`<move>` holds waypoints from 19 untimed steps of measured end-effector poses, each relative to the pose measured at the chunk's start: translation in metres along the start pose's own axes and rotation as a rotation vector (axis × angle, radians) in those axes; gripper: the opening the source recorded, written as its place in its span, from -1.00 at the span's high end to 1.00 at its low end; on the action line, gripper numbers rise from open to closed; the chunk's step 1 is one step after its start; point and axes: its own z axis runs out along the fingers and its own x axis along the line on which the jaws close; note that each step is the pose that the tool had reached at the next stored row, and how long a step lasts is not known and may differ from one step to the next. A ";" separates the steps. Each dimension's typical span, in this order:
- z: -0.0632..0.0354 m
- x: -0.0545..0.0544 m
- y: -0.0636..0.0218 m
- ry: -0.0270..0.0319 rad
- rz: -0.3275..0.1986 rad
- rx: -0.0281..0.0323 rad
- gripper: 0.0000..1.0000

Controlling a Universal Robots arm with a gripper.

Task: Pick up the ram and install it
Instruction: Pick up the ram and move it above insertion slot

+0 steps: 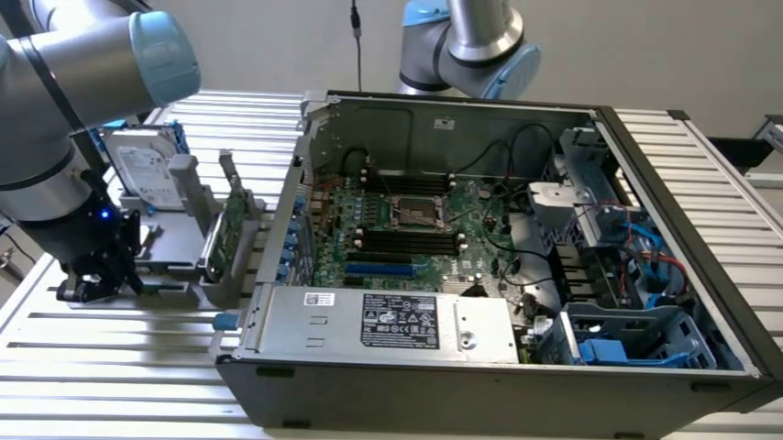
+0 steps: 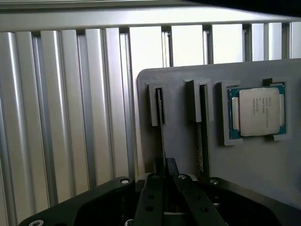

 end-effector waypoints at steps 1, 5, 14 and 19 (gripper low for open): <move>-0.0004 0.000 0.0000 0.0001 0.000 0.0000 0.73; -0.0027 0.000 0.0001 0.0004 0.000 0.0001 0.73; -0.0127 -0.001 0.0004 0.0006 0.000 0.0001 0.73; -0.0250 -0.002 0.0008 0.0007 0.000 0.0000 0.73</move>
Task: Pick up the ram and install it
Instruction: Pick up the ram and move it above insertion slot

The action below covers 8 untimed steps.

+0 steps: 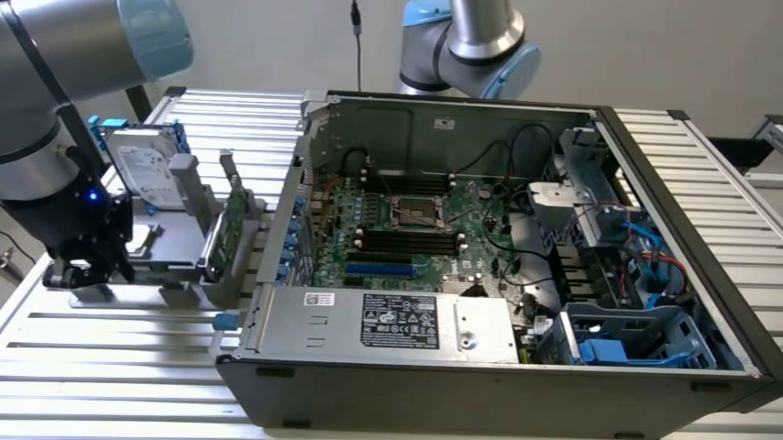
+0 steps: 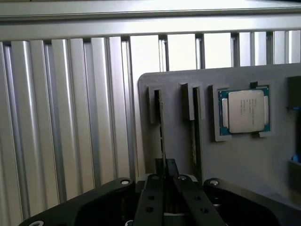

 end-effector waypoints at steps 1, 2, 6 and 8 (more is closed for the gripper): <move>-0.0034 0.000 0.0001 -0.0001 0.000 0.0001 0.73; -0.0072 0.000 0.0002 0.0000 0.000 0.0001 0.73; -0.0252 -0.001 0.0008 0.0000 0.000 0.0000 0.73; -0.0341 -0.002 0.0009 -0.0001 0.000 0.0002 0.73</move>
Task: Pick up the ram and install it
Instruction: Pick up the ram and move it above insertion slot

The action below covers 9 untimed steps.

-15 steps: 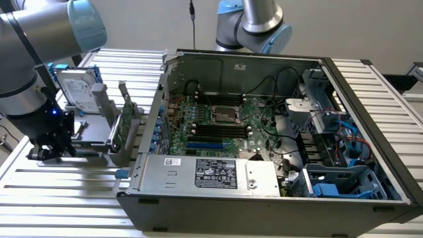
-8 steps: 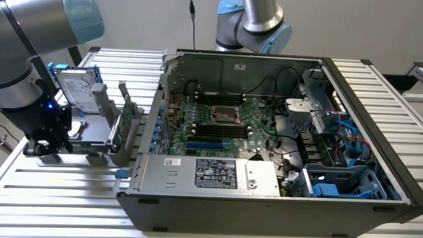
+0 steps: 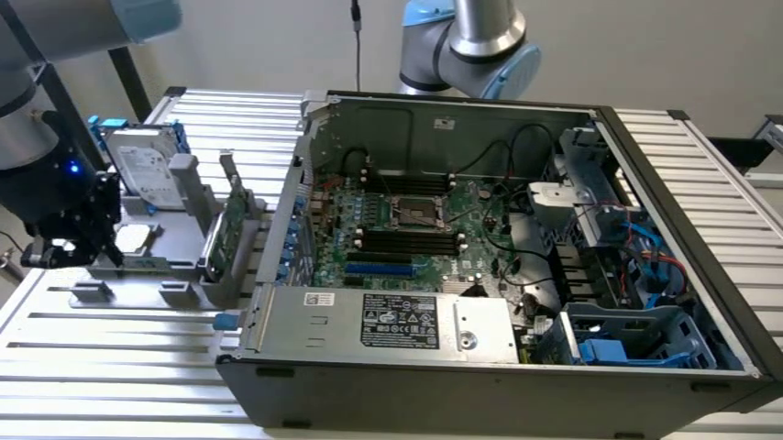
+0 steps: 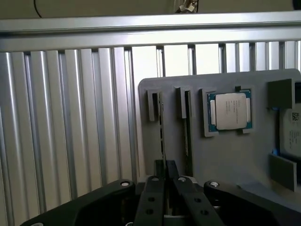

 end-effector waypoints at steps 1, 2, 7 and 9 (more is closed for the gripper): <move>-0.0045 0.000 -0.0002 0.0001 0.000 -0.0001 0.73; -0.0090 -0.001 -0.0006 0.0001 0.000 -0.0001 0.73; -0.0321 -0.003 -0.0093 0.0000 0.000 -0.0001 0.73; -0.0412 -0.003 -0.0152 -0.0008 -0.001 0.0000 0.73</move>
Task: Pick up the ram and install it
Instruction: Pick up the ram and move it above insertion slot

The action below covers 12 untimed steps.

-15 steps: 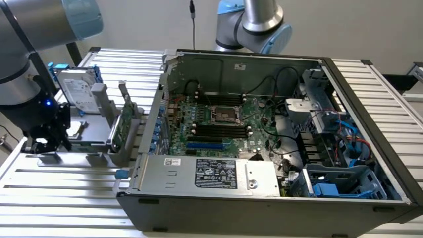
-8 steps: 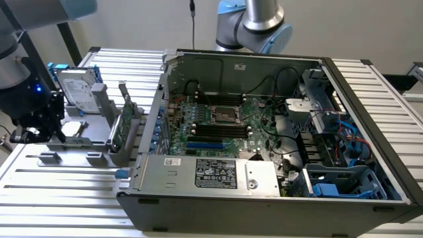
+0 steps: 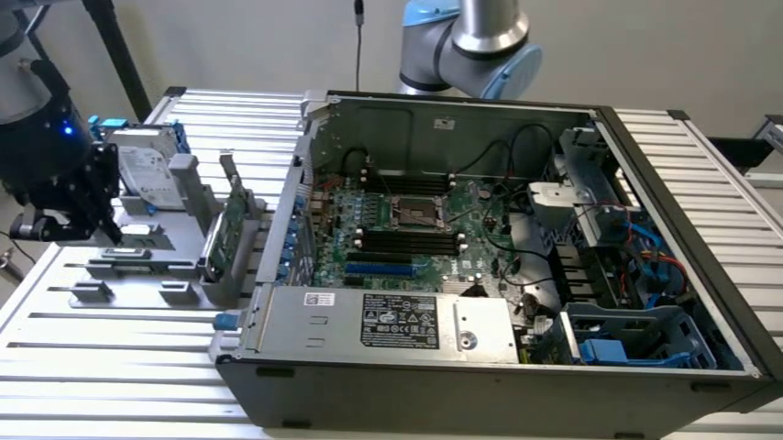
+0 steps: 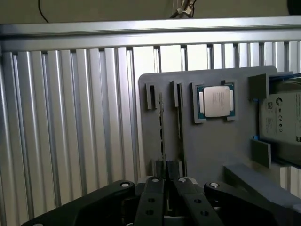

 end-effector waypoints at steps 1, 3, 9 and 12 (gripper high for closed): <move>-0.0047 0.000 -0.0030 -0.0004 -0.001 -0.0003 0.73; -0.0140 -0.001 -0.0089 -0.0019 -0.003 -0.0004 0.73; -0.0416 -0.004 -0.0263 -0.0063 -0.008 -0.0011 0.73; -0.0556 -0.006 -0.0361 -0.0090 -0.011 -0.0015 0.73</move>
